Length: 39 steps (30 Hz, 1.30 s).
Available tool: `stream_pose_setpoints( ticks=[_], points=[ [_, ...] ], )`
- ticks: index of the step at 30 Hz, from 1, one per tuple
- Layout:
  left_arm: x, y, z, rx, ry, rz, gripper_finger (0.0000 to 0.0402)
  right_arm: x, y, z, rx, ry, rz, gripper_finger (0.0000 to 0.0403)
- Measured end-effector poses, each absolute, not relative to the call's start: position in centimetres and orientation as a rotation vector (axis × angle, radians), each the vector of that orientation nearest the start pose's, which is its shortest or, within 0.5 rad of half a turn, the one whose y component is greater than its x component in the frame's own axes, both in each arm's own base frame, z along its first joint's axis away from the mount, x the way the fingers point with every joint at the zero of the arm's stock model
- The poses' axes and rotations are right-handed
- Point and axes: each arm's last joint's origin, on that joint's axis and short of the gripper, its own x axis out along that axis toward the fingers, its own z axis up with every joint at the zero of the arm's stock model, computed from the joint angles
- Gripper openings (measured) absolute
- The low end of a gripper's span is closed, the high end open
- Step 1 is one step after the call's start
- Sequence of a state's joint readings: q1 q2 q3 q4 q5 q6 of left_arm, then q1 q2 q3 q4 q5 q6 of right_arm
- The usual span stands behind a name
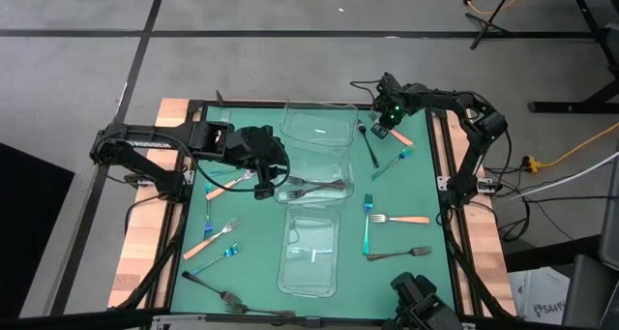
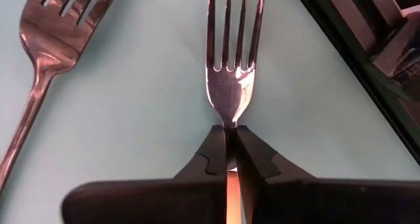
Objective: Sort silverware by color (type)
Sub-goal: Put the yellow fork into the top transparent bin
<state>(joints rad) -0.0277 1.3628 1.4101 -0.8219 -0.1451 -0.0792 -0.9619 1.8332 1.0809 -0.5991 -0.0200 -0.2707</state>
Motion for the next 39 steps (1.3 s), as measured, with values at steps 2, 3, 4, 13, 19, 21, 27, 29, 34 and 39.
stream_pose_setpoints(
  ticks=[2,3,4,13,19,21,27,29,34,39],
  points=[
    [27.6,-0.3,36.6,-0.008,0.767,0.142,0.0084,18.9,-27.0,14.1,0.438,1.312,-0.608,0.0004],
    [27.6,-0.3,36.6,-0.008,0.767,0.142,0.0084,19.0,-27.1,14.3,0.441,1.316,-0.606,0.0003],
    [27.6,-0.3,36.6,-0.008,0.767,0.142,0.0084,19.0,-27.2,14.4,0.444,1.321,-0.605,0.0002],
    [27.6,-0.3,36.6,-0.008,0.767,0.142,0.0084,19.7,-28.4,17.1,0.419,1.330,-0.637,0.0001],
    [27.6,-0.3,36.6,-0.008,0.767,0.141,0.0084,20.2,-29.1,19.8,0.418,1.326,-0.638,0.0001],
    [27.6,-0.3,36.6,-0.008,0.768,0.141,0.0084,20.4,-29.4,20.9,0.413,1.318,-0.640,0.0001],
    [27.6,-0.3,36.6,-0.007,0.767,0.141,0.0084,20.9,-30.1,24.9,0.394,1.287,-0.652,0.0001],
    [27.6,-0.3,36.6,-0.007,0.768,0.141,0.0084,21.1,-30.3,26.3,0.386,1.270,-0.656,0.0001],
    [27.6,-0.3,36.6,-0.007,0.768,0.141,0.0084,22.4,-30.2,29.9,0.316,1.186,-0.661,0.0001],
    [27.6,-0.4,36.6,-0.009,0.768,0.140,0.0084,25.2,-28.8,33.0,0.184,1.084,-0.616,0.0001]
  ],
)
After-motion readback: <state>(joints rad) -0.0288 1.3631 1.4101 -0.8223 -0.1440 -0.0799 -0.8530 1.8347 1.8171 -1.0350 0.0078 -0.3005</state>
